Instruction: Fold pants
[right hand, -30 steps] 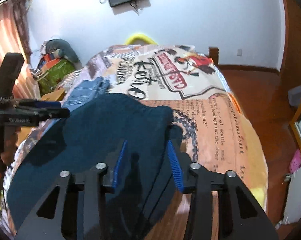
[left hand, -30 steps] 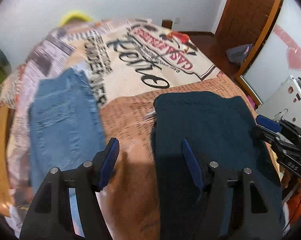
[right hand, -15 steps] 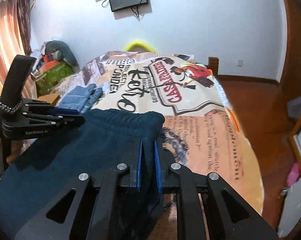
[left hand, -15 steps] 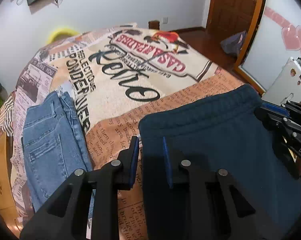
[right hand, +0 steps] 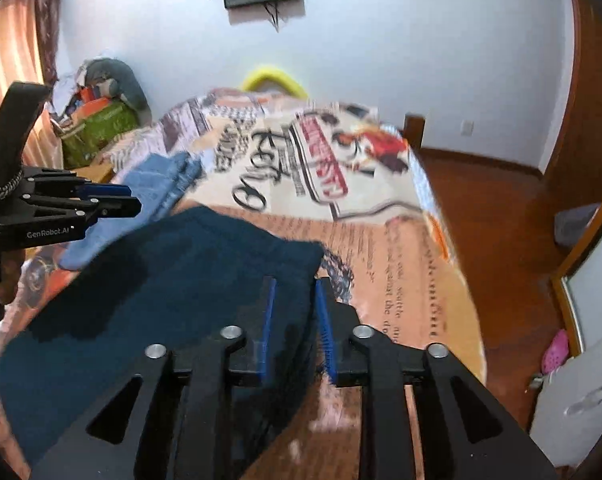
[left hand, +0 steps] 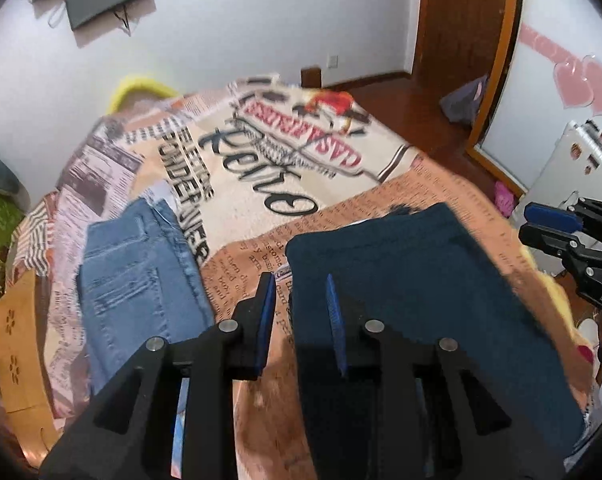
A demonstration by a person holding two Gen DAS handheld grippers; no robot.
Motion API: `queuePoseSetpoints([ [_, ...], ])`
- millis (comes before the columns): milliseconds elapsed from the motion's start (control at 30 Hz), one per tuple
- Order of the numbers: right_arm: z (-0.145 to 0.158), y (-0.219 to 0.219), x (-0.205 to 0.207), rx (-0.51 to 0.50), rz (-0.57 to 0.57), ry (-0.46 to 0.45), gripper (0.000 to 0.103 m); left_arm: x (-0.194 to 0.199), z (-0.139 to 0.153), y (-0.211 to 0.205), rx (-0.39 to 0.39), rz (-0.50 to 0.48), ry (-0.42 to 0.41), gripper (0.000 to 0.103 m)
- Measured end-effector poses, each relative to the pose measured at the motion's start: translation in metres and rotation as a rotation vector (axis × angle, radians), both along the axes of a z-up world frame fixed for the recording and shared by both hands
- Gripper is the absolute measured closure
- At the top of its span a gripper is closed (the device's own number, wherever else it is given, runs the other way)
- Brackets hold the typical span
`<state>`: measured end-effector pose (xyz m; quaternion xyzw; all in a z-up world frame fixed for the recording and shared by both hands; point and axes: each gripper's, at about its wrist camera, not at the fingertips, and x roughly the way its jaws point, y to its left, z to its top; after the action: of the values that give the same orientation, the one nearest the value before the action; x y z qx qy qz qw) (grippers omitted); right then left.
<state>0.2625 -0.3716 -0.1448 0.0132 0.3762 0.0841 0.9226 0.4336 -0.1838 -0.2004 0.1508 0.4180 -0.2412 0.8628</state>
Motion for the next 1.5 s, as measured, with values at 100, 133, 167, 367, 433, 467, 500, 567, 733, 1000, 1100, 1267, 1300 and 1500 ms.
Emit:
queuePoseSetpoints([
  [100,0.020,0.003,-0.020,0.014,0.006,-0.035,0.060,-0.024,0.021,0.009,-0.019,-0.014,-0.021,0.069],
  [133,0.024,0.004,-0.025,0.018,0.008,-0.040,0.054,-0.033,0.026,0.012,-0.022,-0.012,-0.025,0.064],
  [167,0.026,0.005,-0.030,0.022,0.008,-0.043,0.052,-0.039,0.029,0.015,-0.027,-0.009,-0.027,0.053],
  [367,0.024,0.013,-0.061,0.043,0.008,-0.027,0.040,-0.070,0.027,0.039,-0.046,0.014,-0.011,0.025],
  [433,0.012,0.016,-0.067,0.051,-0.002,0.006,0.036,-0.073,0.016,0.047,-0.052,0.023,0.028,0.022],
  [467,0.005,0.017,-0.069,0.059,-0.008,0.025,0.035,-0.074,0.010,0.050,-0.045,0.030,0.043,0.021],
  [500,-0.004,0.018,-0.069,0.071,-0.012,0.046,0.035,-0.073,0.002,0.052,-0.027,0.039,0.062,0.019],
  [567,-0.018,0.018,-0.071,0.101,-0.025,0.084,0.035,-0.074,-0.011,0.053,-0.008,0.035,0.091,0.019],
  [733,-0.059,0.011,-0.059,0.217,-0.057,0.196,0.035,-0.069,-0.047,0.050,0.011,0.013,0.198,0.019],
  [1000,-0.093,-0.005,-0.018,0.385,-0.059,0.290,0.033,-0.030,-0.079,0.035,-0.062,-0.030,0.412,0.011],
  [1100,-0.101,0.003,-0.007,0.381,-0.032,0.305,0.026,-0.018,-0.091,0.028,-0.100,-0.061,0.488,0.010],
  [1267,-0.116,0.005,0.013,0.483,0.018,0.349,0.025,-0.001,-0.098,0.014,-0.116,-0.087,0.522,0.008],
  [1300,-0.117,0.004,0.016,0.505,0.022,0.354,0.024,0.002,-0.099,0.012,-0.120,-0.088,0.527,0.008],
  [1500,-0.118,0.012,0.030,0.512,0.081,0.339,0.029,0.009,-0.096,0.004,-0.165,-0.104,0.534,0.028],
])
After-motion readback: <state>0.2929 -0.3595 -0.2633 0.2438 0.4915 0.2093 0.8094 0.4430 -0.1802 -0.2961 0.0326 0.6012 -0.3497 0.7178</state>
